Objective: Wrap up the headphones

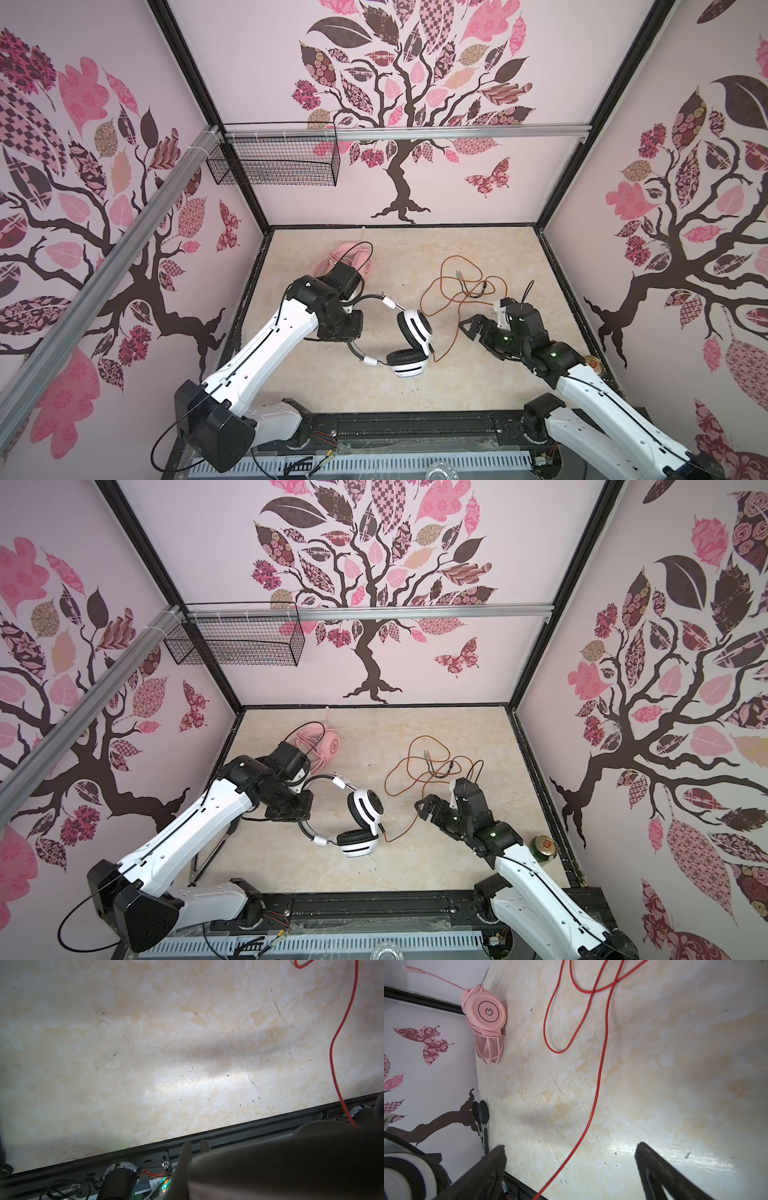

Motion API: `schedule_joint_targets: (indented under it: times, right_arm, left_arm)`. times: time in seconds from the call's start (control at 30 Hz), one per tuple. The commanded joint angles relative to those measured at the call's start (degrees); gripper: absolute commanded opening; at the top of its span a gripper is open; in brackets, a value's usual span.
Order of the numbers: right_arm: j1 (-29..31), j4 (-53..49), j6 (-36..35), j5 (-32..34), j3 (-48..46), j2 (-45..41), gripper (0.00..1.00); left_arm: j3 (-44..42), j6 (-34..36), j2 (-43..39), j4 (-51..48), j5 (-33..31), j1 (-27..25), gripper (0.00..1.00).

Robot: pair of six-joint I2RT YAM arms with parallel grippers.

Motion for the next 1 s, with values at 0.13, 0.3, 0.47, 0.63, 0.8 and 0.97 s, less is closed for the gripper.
schedule_joint_targets:
  times: [0.13, 0.3, 0.47, 0.63, 0.8, 0.97]
  right_arm:
    - [-0.25, 11.81, -9.57, 1.23, 1.68, 7.41, 1.00]
    - [-0.34, 13.47, -16.18, -0.52, 5.07, 14.35, 1.00]
    - [-0.32, 13.37, -17.99, -0.79, 5.54, 16.62, 1.00]
    - [-0.38, 12.97, -16.78, 2.26, 4.17, 15.70, 0.99]
    - [-0.34, 16.50, -17.72, -2.85, 2.93, 16.71, 0.98]
    - [-0.33, 17.12, -21.29, -6.52, 0.48, 13.15, 0.89]
  left_arm:
    - [6.01, -0.48, 2.19, -0.23, -2.48, 0.03, 0.00]
    - [8.07, -2.23, 3.01, -1.26, -7.71, 0.01, 0.00]
    - [9.16, -3.80, 3.15, -0.92, -10.15, -0.03, 0.00]
    - [9.84, -6.52, 4.15, -0.74, -11.31, 0.00, 0.00]
    - [8.23, -9.15, 4.47, 1.37, -8.82, 0.00, 0.00]
    - [9.11, -10.52, 3.18, 2.23, -8.09, -0.03, 0.00]
